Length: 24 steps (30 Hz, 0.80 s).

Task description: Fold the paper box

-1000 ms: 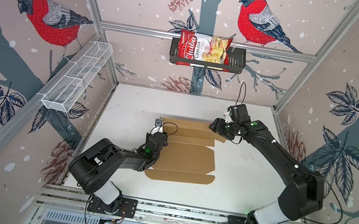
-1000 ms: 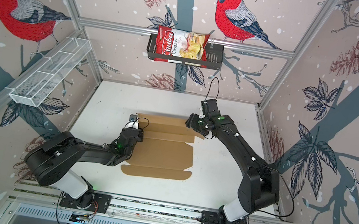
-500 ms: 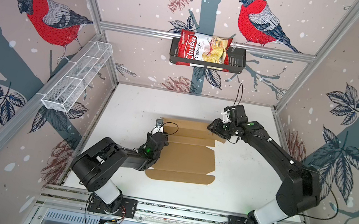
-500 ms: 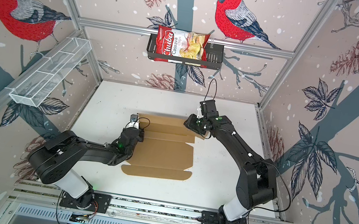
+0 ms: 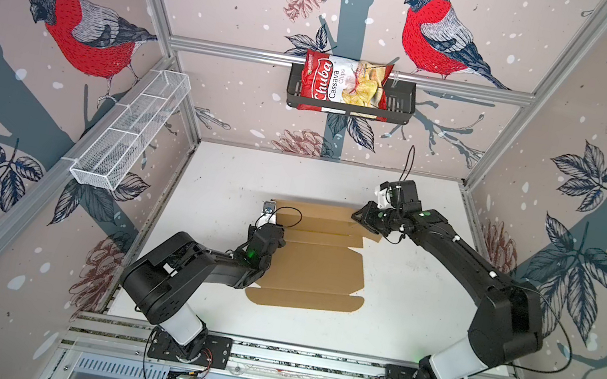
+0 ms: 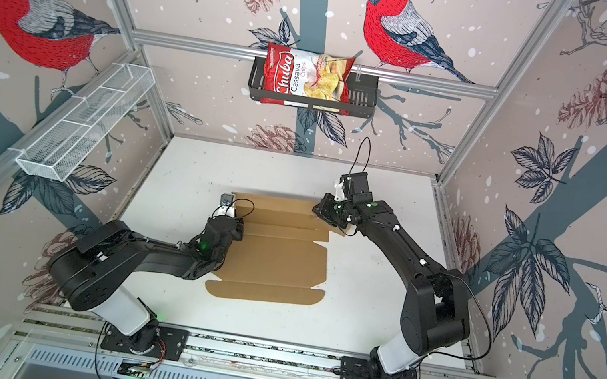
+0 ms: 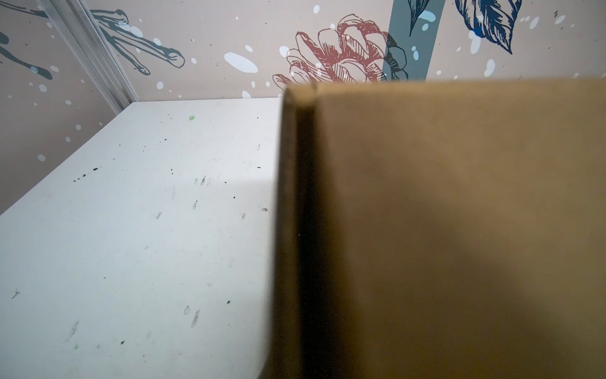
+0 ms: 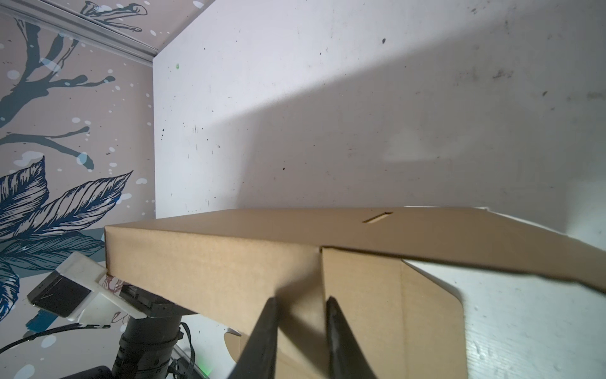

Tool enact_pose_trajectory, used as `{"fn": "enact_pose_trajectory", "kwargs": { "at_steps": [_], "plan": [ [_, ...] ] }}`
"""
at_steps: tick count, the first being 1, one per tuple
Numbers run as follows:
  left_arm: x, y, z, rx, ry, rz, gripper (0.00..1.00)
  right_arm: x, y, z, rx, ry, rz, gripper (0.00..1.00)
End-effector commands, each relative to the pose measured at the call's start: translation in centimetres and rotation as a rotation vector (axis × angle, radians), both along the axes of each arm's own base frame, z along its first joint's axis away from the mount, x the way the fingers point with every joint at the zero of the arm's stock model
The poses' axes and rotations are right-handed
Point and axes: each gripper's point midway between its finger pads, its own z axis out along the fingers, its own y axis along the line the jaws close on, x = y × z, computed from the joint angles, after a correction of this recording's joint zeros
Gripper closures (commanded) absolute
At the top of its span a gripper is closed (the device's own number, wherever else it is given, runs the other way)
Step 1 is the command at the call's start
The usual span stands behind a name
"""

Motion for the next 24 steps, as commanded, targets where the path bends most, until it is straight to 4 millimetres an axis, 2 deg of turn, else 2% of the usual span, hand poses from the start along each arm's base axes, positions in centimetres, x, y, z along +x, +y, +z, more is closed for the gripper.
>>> {"fn": "enact_pose_trajectory", "kwargs": {
  "at_steps": [1, 5, 9, 12, 19, 24],
  "plan": [
    [0.4, -0.4, 0.6, -0.011, -0.012, -0.011, 1.00, -0.2, -0.6, 0.4, -0.018, -0.006, -0.001, 0.58],
    [0.8, 0.1, 0.1, -0.004, 0.044, 0.011, 1.00, 0.2, -2.3, 2.3, -0.029, -0.071, -0.007, 0.42],
    [1.3, -0.1, -0.7, 0.003, 0.111, 0.001, 1.00, 0.0, -4.2, 4.7, -0.027, -0.158, -0.024, 0.36],
    [1.7, -0.6, -1.0, 0.011, 0.145, -0.009, 1.00, -0.3, -5.3, 5.6, -0.010, -0.198, -0.043, 0.36],
    [2.0, -1.1, -1.0, 0.016, 0.172, -0.027, 1.00, -1.4, -5.0, 4.7, -0.005, -0.204, -0.057, 0.39],
    [1.9, -1.3, -1.3, 0.012, 0.182, -0.036, 1.00, -1.1, -3.3, 3.6, 0.027, -0.183, -0.044, 0.39]
  ]
}}
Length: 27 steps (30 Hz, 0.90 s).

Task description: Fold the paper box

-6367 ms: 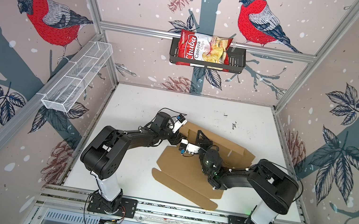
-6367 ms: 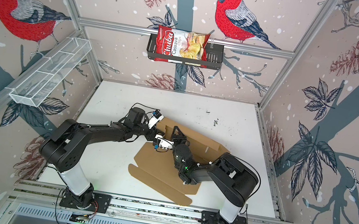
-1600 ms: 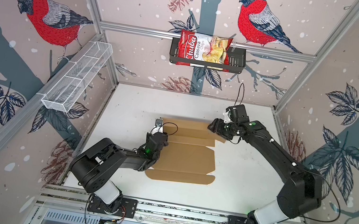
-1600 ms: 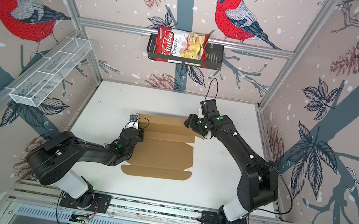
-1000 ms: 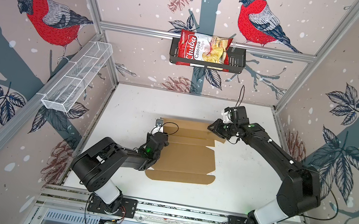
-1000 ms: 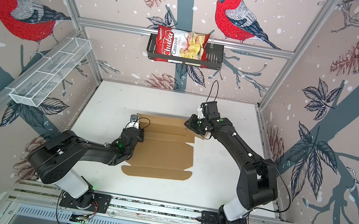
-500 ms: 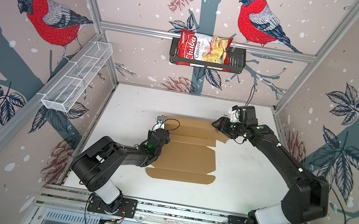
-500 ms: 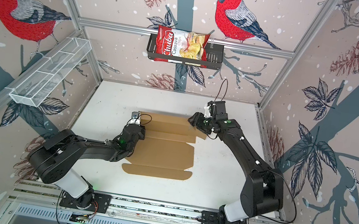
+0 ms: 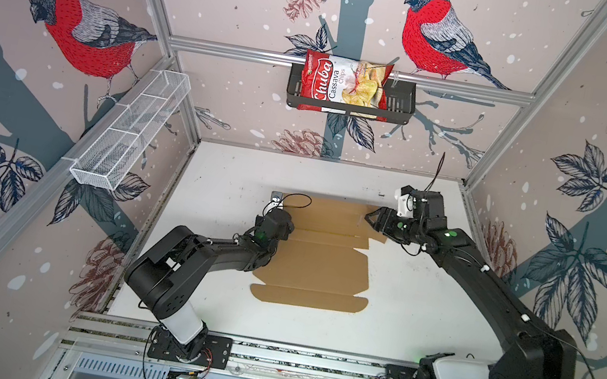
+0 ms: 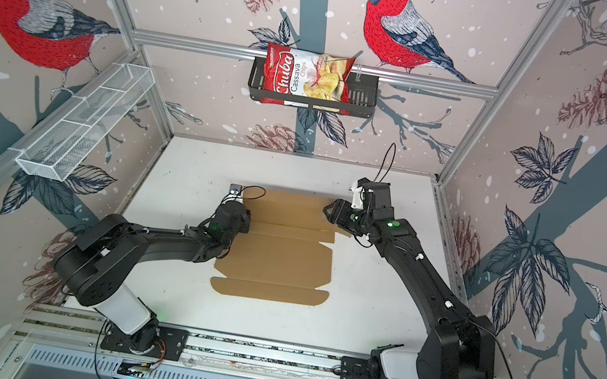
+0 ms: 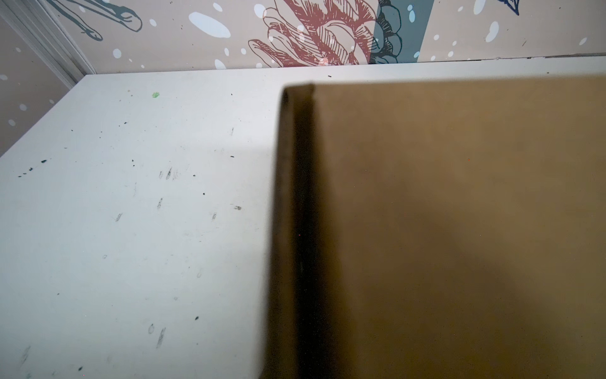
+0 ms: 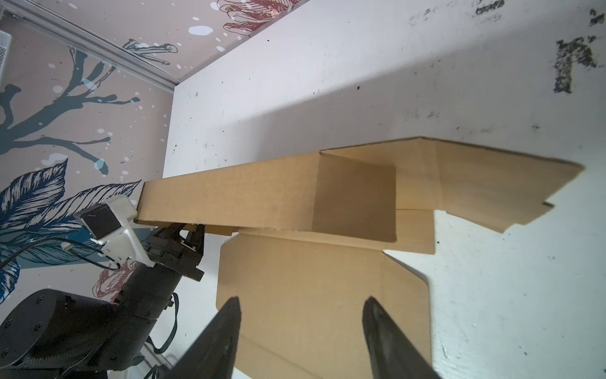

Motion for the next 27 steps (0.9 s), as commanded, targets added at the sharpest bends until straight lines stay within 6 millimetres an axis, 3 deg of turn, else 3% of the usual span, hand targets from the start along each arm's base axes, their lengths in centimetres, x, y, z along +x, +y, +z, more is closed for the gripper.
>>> {"fn": "enact_pose_trajectory", "kwargs": {
  "at_steps": [1, 18, 27],
  "plan": [
    [-0.3, 0.0, -0.8, 0.023, 0.037, -0.016, 1.00, 1.1, 1.1, 0.4, 0.041, -0.028, -0.010, 0.39],
    [-0.4, 0.0, -0.7, 0.013, 0.045, -0.008, 1.00, 2.1, 3.3, -1.7, 0.095, 0.025, 0.035, 0.39],
    [-0.5, 0.9, -0.5, 0.045, 0.039, 0.027, 1.00, 0.8, -0.1, 1.0, -0.082, 0.008, -0.040, 0.34]
  ]
}}
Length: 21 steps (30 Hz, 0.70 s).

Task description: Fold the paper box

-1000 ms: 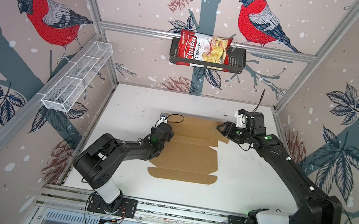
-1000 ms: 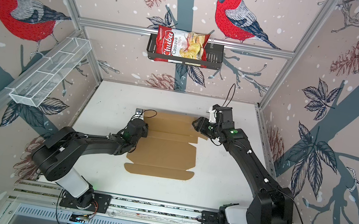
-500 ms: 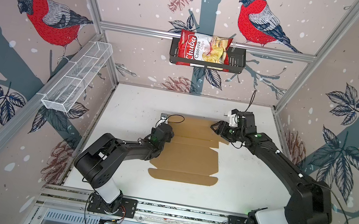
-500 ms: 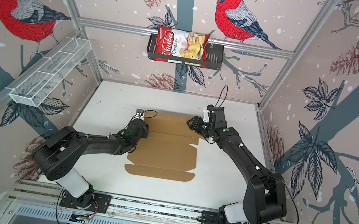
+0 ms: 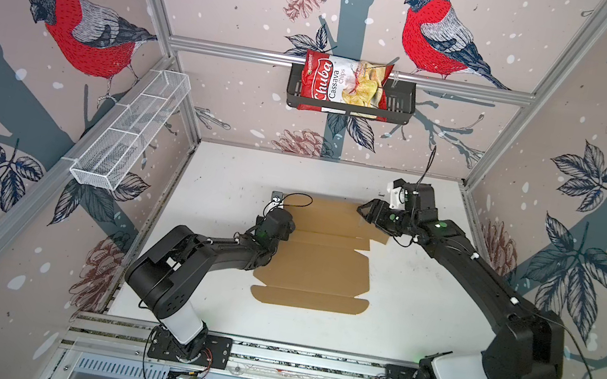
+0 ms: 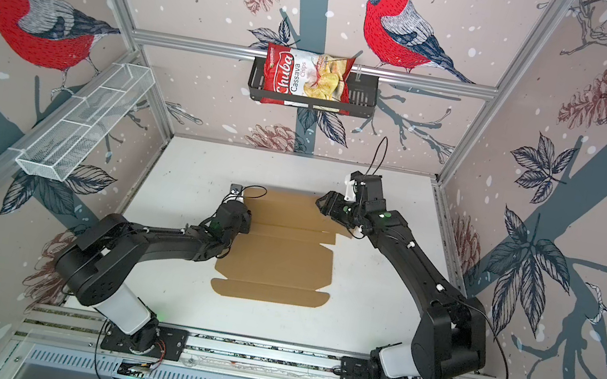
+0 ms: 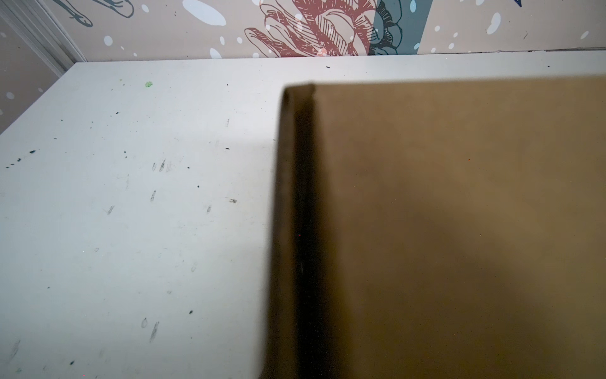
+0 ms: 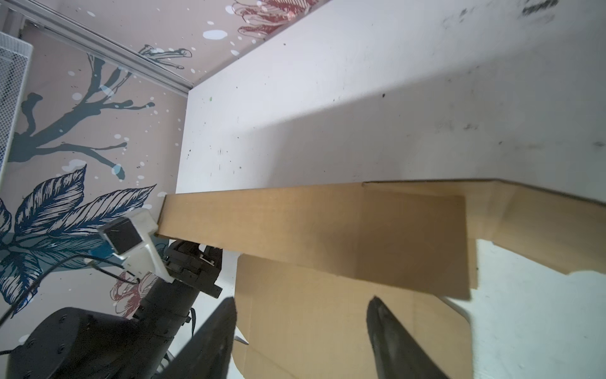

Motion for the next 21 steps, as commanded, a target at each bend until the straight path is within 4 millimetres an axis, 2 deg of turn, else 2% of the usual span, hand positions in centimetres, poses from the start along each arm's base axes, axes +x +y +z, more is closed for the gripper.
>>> {"fn": "enact_pose_trajectory", "kwargs": {
  "at_steps": [1, 5, 12, 18, 21],
  "plan": [
    [-0.4, 1.0, -0.4, 0.052, 0.014, 0.025, 1.00, -0.5, -1.8, -0.3, -0.104, 0.017, -0.053, 0.33],
    [-0.5, 0.8, -0.4, 0.044, 0.015, 0.024, 1.00, 0.9, -1.8, -0.8, -0.124, 0.014, -0.083, 0.30],
    [-0.8, 0.6, -0.3, 0.051, -0.005, 0.017, 1.00, 2.2, 1.0, -2.0, -0.084, 0.045, -0.040, 0.30],
    [-1.1, 0.4, -0.4, 0.049, -0.014, 0.015, 1.00, 1.5, 2.8, -3.5, -0.034, 0.090, -0.006, 0.35],
    [-1.2, 0.3, -0.3, 0.049, -0.023, 0.011, 1.00, 1.5, 3.1, -4.5, -0.031, 0.106, -0.010, 0.40]
  ]
}}
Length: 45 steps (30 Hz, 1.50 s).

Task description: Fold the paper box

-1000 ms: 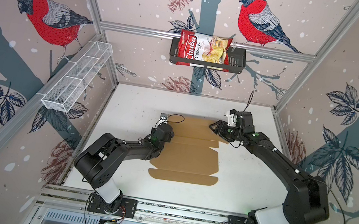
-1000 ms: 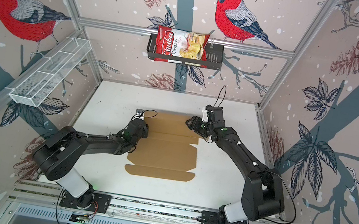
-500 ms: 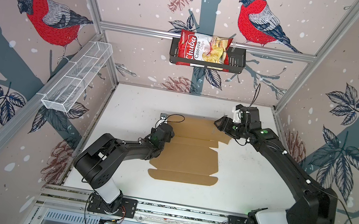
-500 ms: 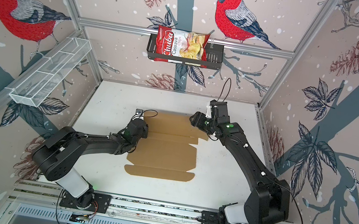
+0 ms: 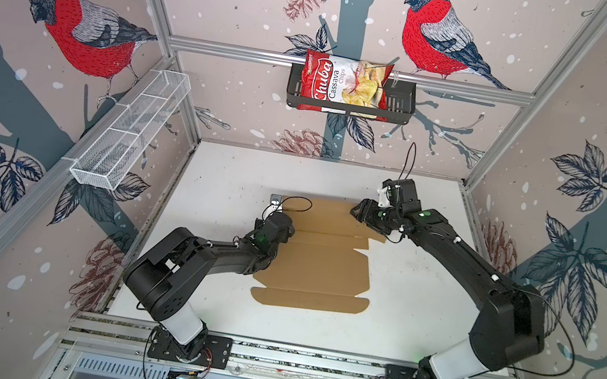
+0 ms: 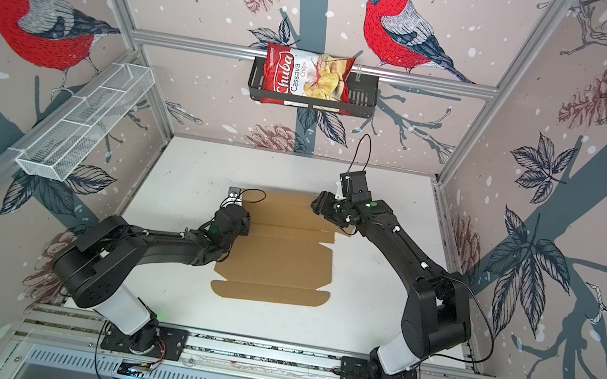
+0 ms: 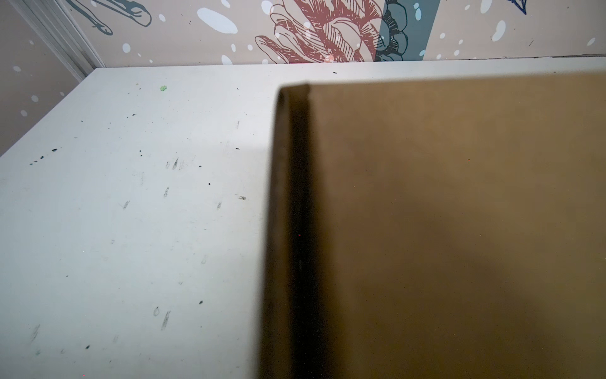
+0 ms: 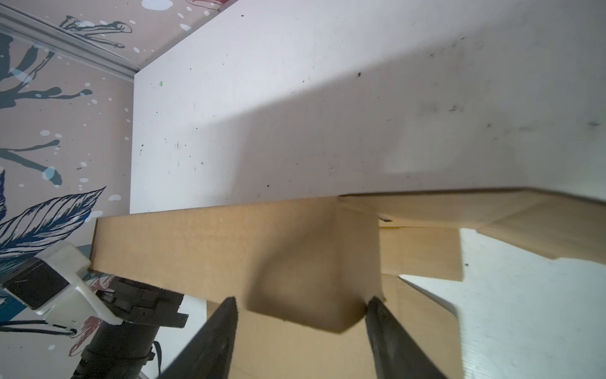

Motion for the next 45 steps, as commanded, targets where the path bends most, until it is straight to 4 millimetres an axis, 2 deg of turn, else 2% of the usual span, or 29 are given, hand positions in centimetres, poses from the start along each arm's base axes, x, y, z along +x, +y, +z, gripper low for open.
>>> {"fn": "enact_pose_trajectory", "kwargs": {
  "at_steps": [1, 8, 17, 19, 23, 26, 29, 32, 36, 38, 41, 45],
  "plan": [
    [-0.3, 0.1, -0.4, 0.037, 0.009, -0.012, 1.00, 0.4, 0.8, -0.1, 0.046, -0.005, -0.003, 0.43],
    [-0.4, 0.2, -0.4, 0.038, 0.009, -0.014, 1.00, 1.1, 0.5, -0.4, 0.032, -0.021, -0.017, 0.56],
    [-0.4, 0.1, -0.4, 0.032, 0.009, -0.016, 1.00, 1.4, -0.1, -0.9, -0.013, -0.022, -0.014, 0.54],
    [-0.4, 0.3, -0.5, 0.036, 0.016, -0.006, 1.00, 1.4, -0.4, -0.6, -0.015, -0.033, -0.007, 0.49],
    [-0.4, 0.9, -1.2, 0.059, 0.070, 0.020, 1.00, 1.1, -1.3, 1.6, 0.021, -0.095, 0.032, 0.35],
    [-0.4, 1.3, -1.5, 0.064, 0.081, 0.034, 1.00, 0.5, -2.5, 2.9, 0.052, -0.128, 0.054, 0.28],
    [-0.2, 1.4, -1.6, 0.071, 0.083, 0.043, 1.00, -0.7, -4.2, 3.3, 0.105, -0.134, 0.051, 0.25],
    [0.2, 1.2, -1.3, 0.071, 0.078, 0.043, 1.00, -2.5, -6.4, 1.9, 0.179, -0.117, 0.017, 0.27],
    [0.6, 0.7, -1.6, 0.077, 0.104, 0.030, 1.00, -4.2, -8.2, -2.5, 0.132, -0.051, -0.081, 0.37],
    [0.9, 0.6, -1.8, 0.080, 0.118, 0.029, 1.00, -4.5, -8.4, -4.7, 0.130, -0.015, -0.137, 0.41],
    [1.3, 0.5, -2.0, 0.083, 0.148, 0.023, 1.00, -4.2, -7.9, -6.7, 0.164, 0.000, -0.188, 0.45],
    [1.6, 0.3, -2.4, 0.091, 0.179, 0.010, 1.00, -3.2, -7.4, -9.1, 0.105, 0.011, -0.226, 0.46]
  ]
}}
